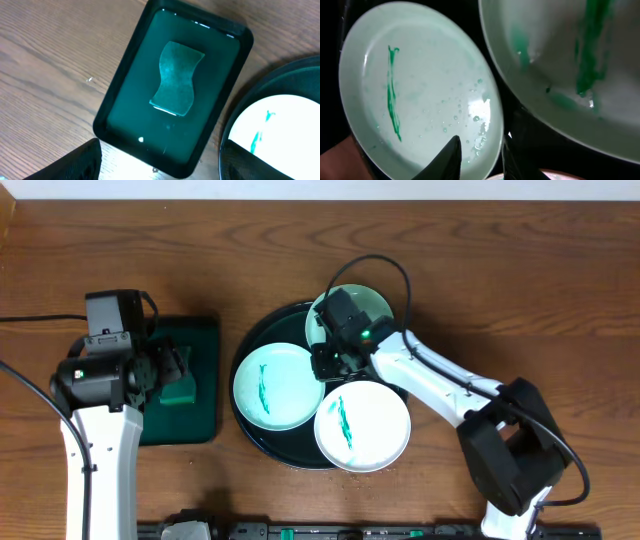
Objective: Clean dirty plates on tray and stack at the side
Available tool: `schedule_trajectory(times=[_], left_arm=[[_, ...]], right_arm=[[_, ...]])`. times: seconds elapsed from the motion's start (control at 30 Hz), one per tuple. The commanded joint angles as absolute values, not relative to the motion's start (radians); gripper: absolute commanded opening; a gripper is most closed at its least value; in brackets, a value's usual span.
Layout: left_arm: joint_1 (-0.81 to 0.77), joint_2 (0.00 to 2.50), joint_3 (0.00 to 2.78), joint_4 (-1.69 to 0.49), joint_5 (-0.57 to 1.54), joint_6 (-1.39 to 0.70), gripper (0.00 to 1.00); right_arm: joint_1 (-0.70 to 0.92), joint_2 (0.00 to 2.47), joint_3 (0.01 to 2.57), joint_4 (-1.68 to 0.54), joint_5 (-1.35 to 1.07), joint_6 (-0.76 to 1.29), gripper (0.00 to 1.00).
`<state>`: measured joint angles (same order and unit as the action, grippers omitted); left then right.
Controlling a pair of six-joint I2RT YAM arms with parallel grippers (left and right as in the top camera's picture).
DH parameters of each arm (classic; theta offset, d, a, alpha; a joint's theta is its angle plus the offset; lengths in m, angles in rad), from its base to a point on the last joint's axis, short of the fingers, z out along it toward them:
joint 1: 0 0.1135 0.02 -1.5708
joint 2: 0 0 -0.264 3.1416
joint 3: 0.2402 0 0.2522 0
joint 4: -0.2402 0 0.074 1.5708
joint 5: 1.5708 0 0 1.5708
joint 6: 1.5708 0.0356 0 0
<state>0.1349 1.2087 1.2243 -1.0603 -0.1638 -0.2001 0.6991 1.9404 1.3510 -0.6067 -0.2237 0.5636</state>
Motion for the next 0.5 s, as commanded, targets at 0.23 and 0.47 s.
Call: schedule_trajectory(times=[0.23, 0.47], left_arm=[[0.14, 1.242, 1.23, -1.07, -0.177, -0.216, 0.77], [0.14, 1.26, 1.23, -1.07, -0.177, -0.216, 0.77]], right_arm=[[0.749, 2.003, 1.374, -0.623, -0.111, 0.617, 0.24], [0.748, 2.003, 1.375, -0.612, -0.096, 0.617, 0.24]])
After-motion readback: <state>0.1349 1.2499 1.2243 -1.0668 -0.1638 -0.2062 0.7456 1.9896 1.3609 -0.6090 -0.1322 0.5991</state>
